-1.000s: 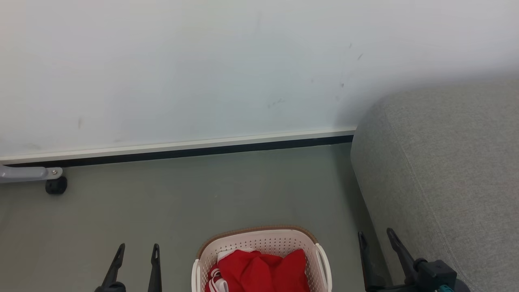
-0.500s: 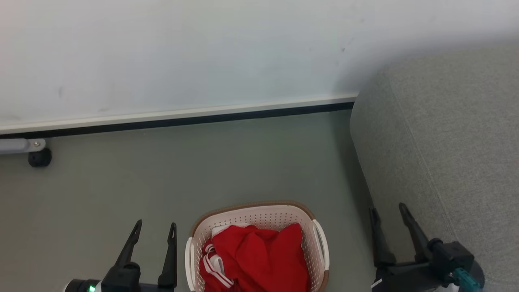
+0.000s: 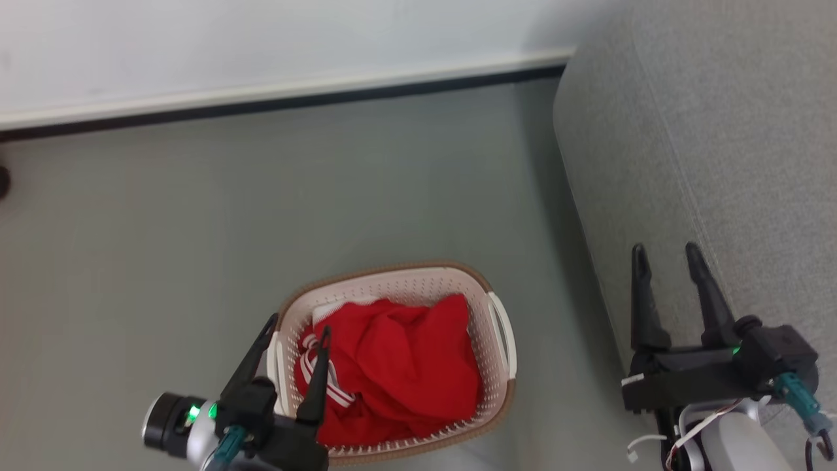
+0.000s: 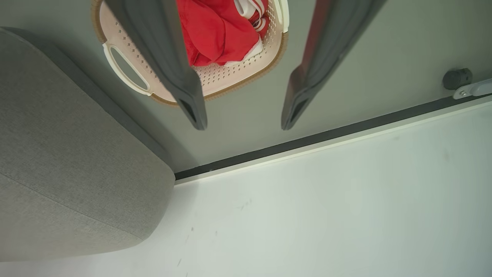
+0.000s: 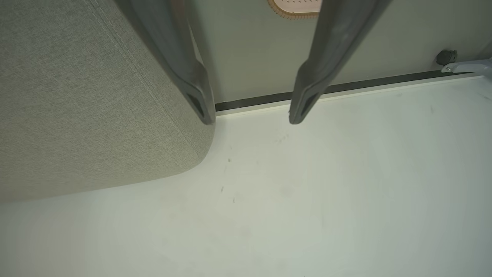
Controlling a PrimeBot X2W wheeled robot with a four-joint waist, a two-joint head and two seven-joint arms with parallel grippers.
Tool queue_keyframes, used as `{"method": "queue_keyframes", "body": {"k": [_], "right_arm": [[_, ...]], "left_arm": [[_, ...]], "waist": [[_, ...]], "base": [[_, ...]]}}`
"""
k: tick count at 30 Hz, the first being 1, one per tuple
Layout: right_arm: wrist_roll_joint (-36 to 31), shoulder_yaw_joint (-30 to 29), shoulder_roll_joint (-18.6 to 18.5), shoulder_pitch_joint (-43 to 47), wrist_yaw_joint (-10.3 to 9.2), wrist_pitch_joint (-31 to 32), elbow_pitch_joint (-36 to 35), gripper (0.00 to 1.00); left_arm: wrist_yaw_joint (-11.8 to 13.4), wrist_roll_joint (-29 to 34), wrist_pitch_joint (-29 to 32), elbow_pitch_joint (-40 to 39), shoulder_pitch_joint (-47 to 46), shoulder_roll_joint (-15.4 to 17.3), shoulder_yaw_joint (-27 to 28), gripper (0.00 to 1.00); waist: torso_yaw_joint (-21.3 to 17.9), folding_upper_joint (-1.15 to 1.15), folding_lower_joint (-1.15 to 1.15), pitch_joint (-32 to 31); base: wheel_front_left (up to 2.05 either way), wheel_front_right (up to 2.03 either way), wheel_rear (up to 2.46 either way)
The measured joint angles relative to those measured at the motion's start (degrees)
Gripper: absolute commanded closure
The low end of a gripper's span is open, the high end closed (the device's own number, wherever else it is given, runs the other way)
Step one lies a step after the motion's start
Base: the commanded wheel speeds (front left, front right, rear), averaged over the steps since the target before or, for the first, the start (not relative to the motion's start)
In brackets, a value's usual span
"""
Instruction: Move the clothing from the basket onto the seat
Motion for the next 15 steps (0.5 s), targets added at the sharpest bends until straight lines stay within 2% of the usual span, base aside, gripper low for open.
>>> {"method": "queue_keyframes", "body": {"k": [10, 15], "right_arm": [[0.00, -1.14, 0.26, -7.01, -0.01, -0.15, -2.16, 0.00], [0.00, -1.34, 0.77, -11.62, 0.00, -0.15, -3.16, 0.00]], "left_arm": [[-1.94, 1.64, 1.87, 7.56, -9.66, -0.90, -3.54, 0.00], [-2.01, 2.78, 3.03, 11.23, -13.59, -1.89, -4.91, 0.00]], "waist": [[-2.74, 0.01, 0.00, 8.33], [-3.99, 0.01, 0.00, 12.64]], "base": [[0.00, 0.00, 0.00], [0.00, 0.00, 0.00]]}}
